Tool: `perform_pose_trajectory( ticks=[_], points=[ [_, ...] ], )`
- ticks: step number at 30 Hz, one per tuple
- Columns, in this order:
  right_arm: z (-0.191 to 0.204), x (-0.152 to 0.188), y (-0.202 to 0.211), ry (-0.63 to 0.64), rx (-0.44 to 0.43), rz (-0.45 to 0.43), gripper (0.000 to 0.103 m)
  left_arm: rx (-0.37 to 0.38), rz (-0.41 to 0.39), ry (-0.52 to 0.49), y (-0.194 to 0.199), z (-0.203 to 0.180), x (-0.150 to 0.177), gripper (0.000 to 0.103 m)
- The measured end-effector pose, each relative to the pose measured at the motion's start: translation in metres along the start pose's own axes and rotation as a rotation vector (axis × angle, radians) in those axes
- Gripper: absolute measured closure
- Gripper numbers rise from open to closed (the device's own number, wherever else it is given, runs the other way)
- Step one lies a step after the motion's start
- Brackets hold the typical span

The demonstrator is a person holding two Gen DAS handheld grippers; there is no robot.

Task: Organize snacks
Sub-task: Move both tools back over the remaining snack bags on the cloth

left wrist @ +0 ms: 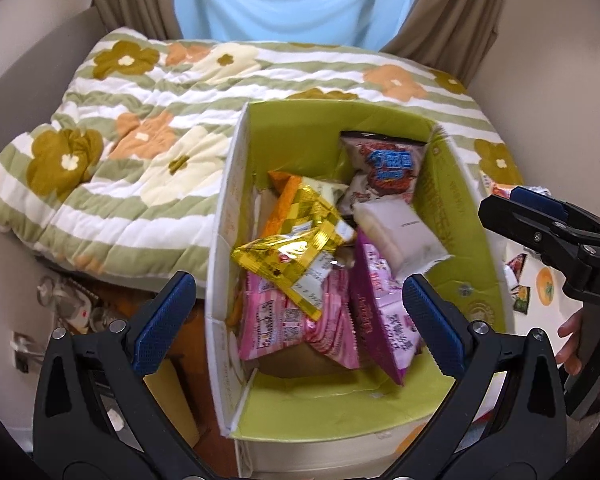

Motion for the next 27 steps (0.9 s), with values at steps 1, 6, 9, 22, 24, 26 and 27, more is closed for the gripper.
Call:
perform_pose_trajectory(
  ticks=[1,6,9,22,24,26,27],
  points=[
    [0.0,0.002,0.005,-0.003,0.008,-0.005,0.013,0.012,-0.001,-0.006,0.001,-0.004,0.001,0.001],
    [-0.006,0.014,0.028,-0.014,0.048,-0.02,0.013,0.033,-0.003,-0.04,0.007,-0.026,0.005,0.001],
    [-0.015,0.02,0.043,-0.015,0.062,-0.029,0.013,0.049,-0.015,-0.055,0.014,-0.045,0.008,0.001],
    [-0.119,0.056,0.126,0.058,0.078,-0.113,0.0,0.012,-0.054,-0.053,0.026,-0.178,0.046,0.001],
    [-0.137,0.064,0.132,0.089,0.072,-0.079,0.0,0.002,-0.056,-0.056,0.024,-0.203,0.054,0.001],
    [-0.152,0.072,0.136,0.12,0.085,-0.047,0.0,-0.021,-0.063,-0.063,0.02,-0.228,0.064,0.001],
    [-0.162,0.076,0.14,0.14,0.088,-0.047,0.0,-0.028,-0.065,-0.064,0.017,-0.239,0.067,0.001]
  ],
)
Point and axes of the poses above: each gripper's, at about its wrist camera, not at the fingertips, and y roughly against the way its jaws point, z to its left, x to its underside, the point moved 5 cm from there along -y, roughly the way its jaws point, and after that the axes turned 3 degrees about y, right-handed, at the moved point
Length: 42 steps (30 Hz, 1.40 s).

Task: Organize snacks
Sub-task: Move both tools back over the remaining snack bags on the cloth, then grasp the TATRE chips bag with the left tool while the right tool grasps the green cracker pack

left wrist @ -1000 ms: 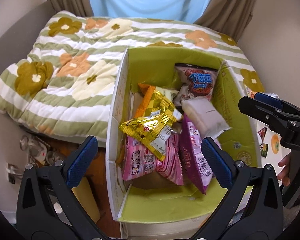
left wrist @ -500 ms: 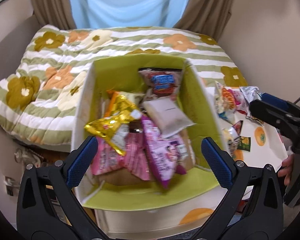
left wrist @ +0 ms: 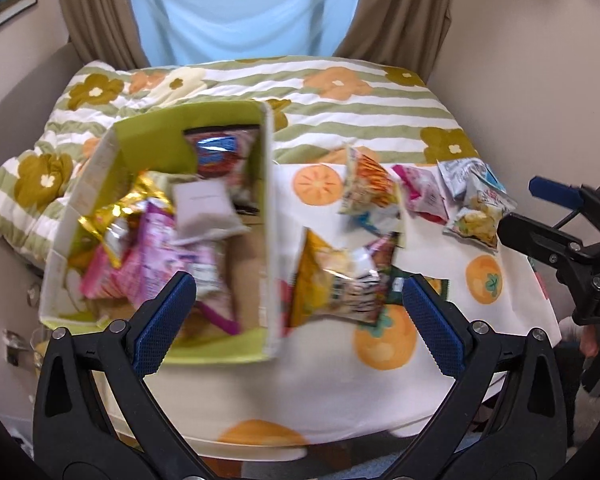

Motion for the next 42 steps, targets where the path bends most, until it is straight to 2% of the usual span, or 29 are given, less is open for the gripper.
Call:
perform_pose_trajectory(
  ticks=[4,11,20,23,30,36,37,39,42],
  points=[
    [-0.032,0.018,0.001,0.017,-0.012,0.025,0.0,-0.031,0.003,-0.008,-0.013,-0.035,0.01,0.001],
    [-0.067,0.047,-0.018,0.093,-0.056,0.089,0.0,-0.119,-0.021,-0.034,-0.05,-0.069,0.022,0.001],
    [-0.077,0.099,-0.07,0.171,-0.099,0.175,0.0,-0.254,0.063,-0.038,-0.136,-0.074,0.041,0.001],
    [-0.074,0.109,-0.087,0.204,-0.107,0.196,0.0,-0.292,0.078,-0.042,-0.153,-0.071,0.042,0.001],
    [-0.063,0.123,-0.116,0.294,-0.149,0.232,0.0,-0.296,0.135,-0.029,-0.182,-0.062,0.044,0.001],
    [-0.058,0.128,-0.134,0.317,-0.184,0.264,0.0,-0.292,0.161,-0.043,-0.196,-0.055,0.041,0.001],
    [-0.057,0.128,-0.136,0.324,-0.182,0.264,0.001,-0.289,0.163,-0.048,-0.197,-0.054,0.041,0.003],
    [-0.054,0.127,-0.141,0.332,-0.186,0.267,0.002,-0.303,0.17,-0.062,-0.199,-0.052,0.041,0.016],
    [-0.051,0.127,-0.146,0.335,-0.203,0.278,0.009,-0.28,0.18,-0.071,-0.2,-0.048,0.04,0.021]
  ],
)
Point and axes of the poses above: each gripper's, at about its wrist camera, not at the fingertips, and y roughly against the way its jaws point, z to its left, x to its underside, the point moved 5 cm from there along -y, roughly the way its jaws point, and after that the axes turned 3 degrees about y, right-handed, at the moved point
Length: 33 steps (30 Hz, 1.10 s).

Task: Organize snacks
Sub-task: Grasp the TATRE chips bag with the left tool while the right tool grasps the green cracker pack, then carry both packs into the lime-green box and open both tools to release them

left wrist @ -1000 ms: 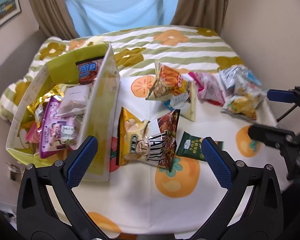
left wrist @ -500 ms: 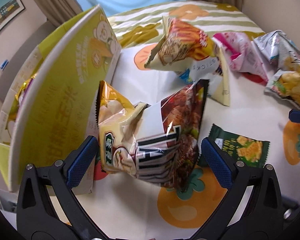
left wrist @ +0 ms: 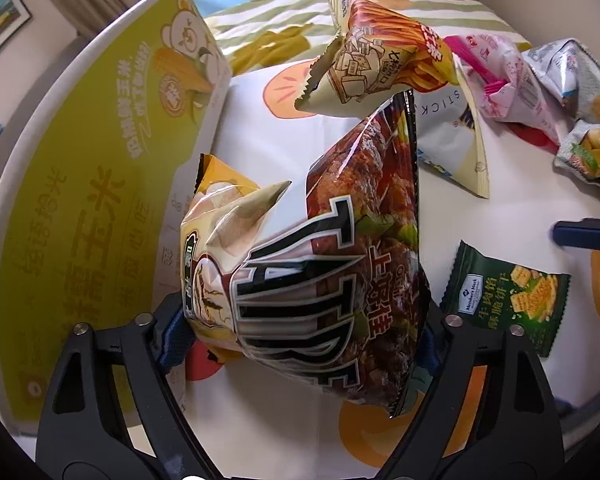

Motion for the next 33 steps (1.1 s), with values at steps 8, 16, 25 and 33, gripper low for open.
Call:
perform_pose_trajectory(
  ticks=[8,16,25,33],
  points=[
    [0.005,-0.004,-0.006,0.06,0.019,0.007,0.024,0.03,0.001,-0.008,0.0,0.009,-0.003,0.027],
    [0.021,-0.008,-0.011,0.11,0.035,0.018,0.039,0.041,-0.035,-0.024,0.022,0.007,-0.004,0.027],
    [0.045,-0.004,-0.006,0.122,0.03,0.014,0.059,0.055,-0.052,-0.029,0.034,0.006,-0.003,0.027],
    [0.051,0.001,0.026,0.044,0.049,-0.011,0.059,0.071,-0.112,-0.032,0.065,0.008,-0.01,0.027]
  ],
)
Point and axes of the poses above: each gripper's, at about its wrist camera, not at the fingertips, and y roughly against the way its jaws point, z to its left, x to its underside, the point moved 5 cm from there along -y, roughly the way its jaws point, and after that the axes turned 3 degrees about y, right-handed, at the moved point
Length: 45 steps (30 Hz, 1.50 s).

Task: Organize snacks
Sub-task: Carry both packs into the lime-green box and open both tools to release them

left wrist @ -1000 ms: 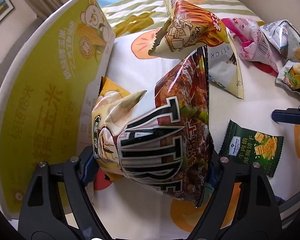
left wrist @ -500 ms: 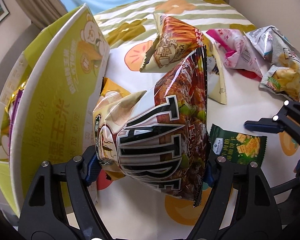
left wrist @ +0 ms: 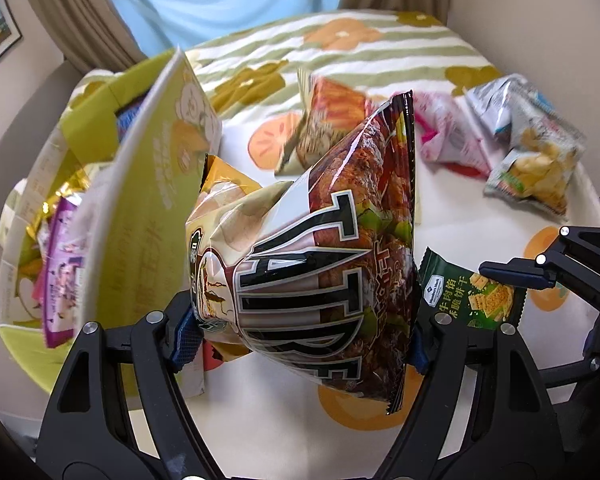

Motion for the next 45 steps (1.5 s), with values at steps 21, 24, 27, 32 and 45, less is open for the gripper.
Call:
perform_pose_trajectory(
  ticks=[21,24,27,32,45],
  points=[
    [0.007,-0.113,0.125,-0.14,0.043,-0.178,0.059,-0.016,-0.212,0.183,0.13,0.129,-0.045,0.027],
    [0.019,-0.146,0.126,-0.146,0.041,-0.208,0.059,-0.008,-0.209,0.201,0.13,0.161,-0.042,0.027],
    [0.037,-0.177,0.121,-0.161,0.039,-0.228,0.059,-0.003,-0.192,0.196,0.126,0.192,-0.039,0.027],
    [0.066,-0.219,0.1,-0.217,0.024,-0.235,0.059,0.013,-0.144,0.184,0.108,0.243,-0.031,0.027],
    [0.106,-0.246,0.045,-0.438,0.047,-0.16,0.059,0.127,-0.021,0.075,0.048,0.295,-0.002,0.018]
  ],
)
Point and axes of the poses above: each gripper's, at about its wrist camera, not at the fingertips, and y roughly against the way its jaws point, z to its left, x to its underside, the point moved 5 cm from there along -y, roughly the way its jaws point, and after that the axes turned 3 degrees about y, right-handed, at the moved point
